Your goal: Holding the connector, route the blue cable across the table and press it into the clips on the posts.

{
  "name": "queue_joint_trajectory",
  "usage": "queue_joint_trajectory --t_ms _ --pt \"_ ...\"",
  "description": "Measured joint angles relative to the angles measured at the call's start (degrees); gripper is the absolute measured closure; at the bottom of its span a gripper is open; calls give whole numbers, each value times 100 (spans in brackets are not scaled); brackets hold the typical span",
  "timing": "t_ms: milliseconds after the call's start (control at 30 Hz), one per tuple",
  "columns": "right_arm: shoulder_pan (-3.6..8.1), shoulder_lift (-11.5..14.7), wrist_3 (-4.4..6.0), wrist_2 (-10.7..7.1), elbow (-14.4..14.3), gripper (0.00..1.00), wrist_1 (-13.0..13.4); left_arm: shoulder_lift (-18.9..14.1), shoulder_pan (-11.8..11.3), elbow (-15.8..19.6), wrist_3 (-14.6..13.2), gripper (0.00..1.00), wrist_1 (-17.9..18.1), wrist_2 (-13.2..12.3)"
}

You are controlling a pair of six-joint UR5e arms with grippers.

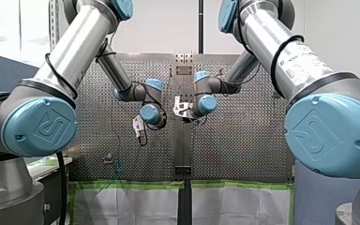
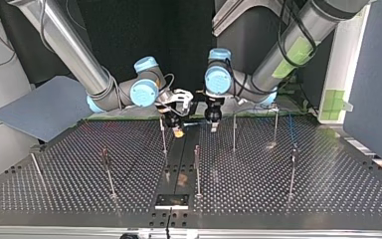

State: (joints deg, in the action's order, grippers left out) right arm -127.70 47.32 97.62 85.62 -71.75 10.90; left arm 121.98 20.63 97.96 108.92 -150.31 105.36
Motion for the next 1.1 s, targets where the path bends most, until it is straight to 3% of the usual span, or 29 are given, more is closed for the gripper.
queue_joint_trajectory --t_ms 100,133,167,200,233,267,333,367,433,467,533,800,1100 --pt "1 0 3 0 5 100 1 146 18 -34 -53 0 -30 113" --pt "2 0 3 0 5 100 1 181 27 -37 -81 12 -42 153" --pt "2 -1 3 0 6 100 1 207 35 -39 -108 12 -59 189" --pt "2 -2 4 0 6 100 1 229 44 -41 -137 22 -84 226" --pt "3 -2 4 0 6 100 1 240 51 -41 -153 38 -99 247" --pt "3 -2 4 -1 6 100 0 247 56 -42 -166 38 -110 263" --pt "5 -1 4 -2 6 100 -3 255 67 -43 -185 62 -119 287" --pt "8 -2 4 -2 7 100 -4 257 72 -44 -192 62 -117 293" --pt "10 -2 4 -5 6 100 -6 256 91 -45 -211 79 -97 296" --pt "11 -1 2 -6 7 100 -8 254 99 -45 -217 79 -87 296" --pt "12 0 -1 -7 7 100 -12 252 115 -46 -223 99 -73 302" --pt "20 48 -24 -9 7 100 -49 237 140 -43 -144 99 -96 433" --pt "46 434 0 -9 7 100 -184 -21 187 -43 -105 99 -342 455"
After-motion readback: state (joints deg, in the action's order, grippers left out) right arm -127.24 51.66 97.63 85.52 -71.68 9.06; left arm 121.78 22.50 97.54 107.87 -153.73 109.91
